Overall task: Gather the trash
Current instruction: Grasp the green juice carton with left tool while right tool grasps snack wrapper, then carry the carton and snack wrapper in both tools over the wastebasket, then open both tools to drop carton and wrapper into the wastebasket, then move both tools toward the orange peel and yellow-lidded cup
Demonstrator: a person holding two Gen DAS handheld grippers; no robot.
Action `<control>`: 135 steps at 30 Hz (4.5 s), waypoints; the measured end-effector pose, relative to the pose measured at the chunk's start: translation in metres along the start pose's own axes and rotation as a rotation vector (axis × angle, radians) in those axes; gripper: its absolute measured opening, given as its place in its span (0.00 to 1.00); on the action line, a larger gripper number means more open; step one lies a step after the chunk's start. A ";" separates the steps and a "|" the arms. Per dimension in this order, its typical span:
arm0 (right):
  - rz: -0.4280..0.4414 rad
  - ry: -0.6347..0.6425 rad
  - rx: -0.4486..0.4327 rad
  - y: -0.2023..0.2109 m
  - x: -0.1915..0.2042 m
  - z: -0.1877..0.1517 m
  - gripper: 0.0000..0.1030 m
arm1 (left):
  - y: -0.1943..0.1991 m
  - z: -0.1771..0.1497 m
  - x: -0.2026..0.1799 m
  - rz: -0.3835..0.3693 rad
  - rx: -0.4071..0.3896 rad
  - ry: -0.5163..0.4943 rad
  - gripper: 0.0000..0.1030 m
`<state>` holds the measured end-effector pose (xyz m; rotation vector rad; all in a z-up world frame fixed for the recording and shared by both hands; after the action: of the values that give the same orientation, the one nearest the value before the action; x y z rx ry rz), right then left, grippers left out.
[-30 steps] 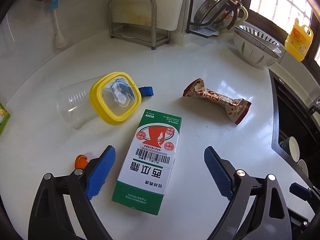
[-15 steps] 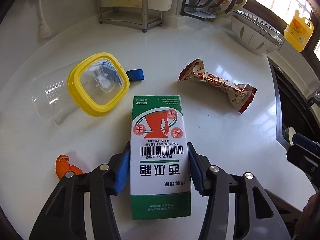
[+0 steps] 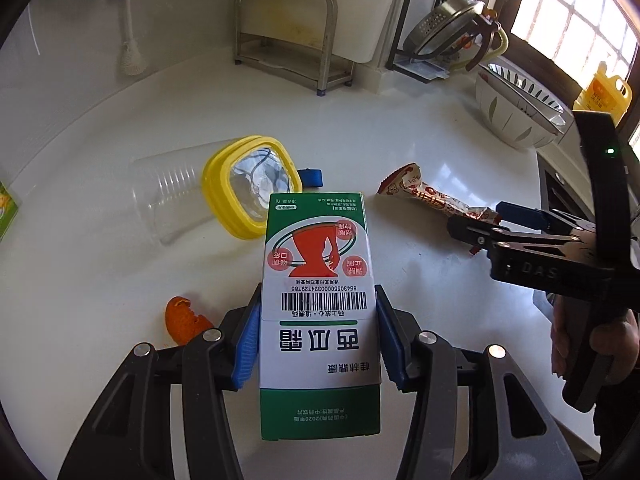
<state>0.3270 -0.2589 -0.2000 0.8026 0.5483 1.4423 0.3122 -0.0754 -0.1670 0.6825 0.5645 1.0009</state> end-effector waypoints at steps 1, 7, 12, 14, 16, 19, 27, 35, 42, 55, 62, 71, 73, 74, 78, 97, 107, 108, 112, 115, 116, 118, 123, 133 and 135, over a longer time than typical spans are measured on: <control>0.001 0.001 0.002 -0.004 0.001 0.001 0.82 | 0.005 0.001 0.002 0.003 -0.005 0.001 0.48; -0.013 0.048 0.040 -0.024 0.009 0.004 0.81 | 0.025 0.003 0.010 0.025 -0.025 0.008 0.48; -0.021 0.107 0.058 -0.028 0.017 0.004 0.51 | 0.034 0.000 0.019 0.048 -0.021 0.031 0.48; -0.016 0.107 0.057 -0.026 0.020 0.004 0.33 | 0.040 -0.002 0.021 0.061 -0.022 0.035 0.48; -0.005 0.092 0.062 -0.025 0.022 0.003 0.28 | 0.046 -0.004 0.023 0.070 -0.024 0.037 0.48; 0.010 0.059 0.051 -0.017 0.025 -0.001 0.27 | 0.057 -0.007 0.025 0.086 -0.035 0.041 0.48; 0.071 -0.015 0.043 0.042 0.048 -0.040 0.27 | 0.091 -0.027 0.034 0.134 -0.041 0.060 0.48; 0.119 -0.060 0.054 0.110 0.065 -0.093 0.27 | 0.127 -0.062 0.022 0.178 -0.035 0.093 0.48; 0.151 -0.094 0.057 0.164 0.062 -0.137 0.27 | 0.160 -0.103 0.001 0.201 -0.023 0.120 0.48; 0.154 -0.057 0.116 0.216 0.048 -0.231 0.27 | 0.176 -0.188 -0.061 0.184 0.056 0.135 0.48; 0.134 -0.075 0.165 0.219 0.030 -0.266 0.27 | 0.166 -0.219 -0.088 0.157 0.114 0.139 0.48; 0.129 -0.098 0.221 0.216 0.017 -0.290 0.27 | 0.155 -0.233 -0.108 0.155 0.147 0.109 0.48; 0.133 -0.101 0.231 0.213 0.018 -0.292 0.27 | 0.153 -0.235 -0.111 0.152 0.154 0.108 0.48; 0.135 -0.104 0.236 0.211 0.018 -0.293 0.28 | 0.152 -0.236 -0.112 0.149 0.157 0.108 0.48; 0.145 -0.115 0.257 0.205 0.018 -0.296 0.28 | 0.150 -0.239 -0.113 0.152 0.167 0.108 0.48; 0.183 -0.118 0.198 0.210 0.015 -0.278 0.68 | 0.157 -0.239 -0.105 0.163 0.161 0.161 0.67; 0.187 -0.117 0.171 0.221 0.013 -0.272 0.68 | 0.174 -0.228 -0.100 0.193 0.118 0.168 0.76; 0.188 -0.116 0.165 0.222 0.013 -0.270 0.68 | 0.176 -0.226 -0.099 0.196 0.111 0.169 0.76; 0.194 -0.106 0.137 0.229 0.011 -0.261 0.68 | 0.187 -0.218 -0.096 0.213 0.085 0.176 0.77; 0.205 -0.106 0.121 0.234 0.010 -0.255 0.68 | 0.194 -0.211 -0.092 0.230 0.067 0.183 0.78; 0.209 -0.107 0.114 0.235 0.009 -0.253 0.68 | 0.196 -0.209 -0.091 0.234 0.060 0.185 0.78; 0.214 -0.105 0.104 0.237 0.009 -0.250 0.68 | 0.201 -0.205 -0.089 0.243 0.047 0.187 0.78; 0.228 -0.096 0.086 0.240 0.010 -0.240 0.68 | 0.215 -0.195 -0.081 0.271 0.016 0.196 0.79; 0.258 -0.068 0.047 0.236 0.030 -0.212 0.68 | 0.238 -0.179 -0.051 0.316 -0.035 0.228 0.81; 0.261 -0.062 0.040 0.234 0.036 -0.205 0.68 | 0.240 -0.175 -0.043 0.320 -0.043 0.232 0.82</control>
<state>0.0228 -0.2047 -0.1473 0.9745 0.4377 1.6425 0.0351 0.0188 -0.1010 0.6338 0.6457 1.4005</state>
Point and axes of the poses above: each gripper's, at about its wrist camera, not at the fingertips, and y roughly against the way its jaws point, x to its left, z to its top, the point moved 5 cm from there along -y, roughly the way its jaws point, and after that the axes turned 8 degrees about -x, right-handed, at the moved point
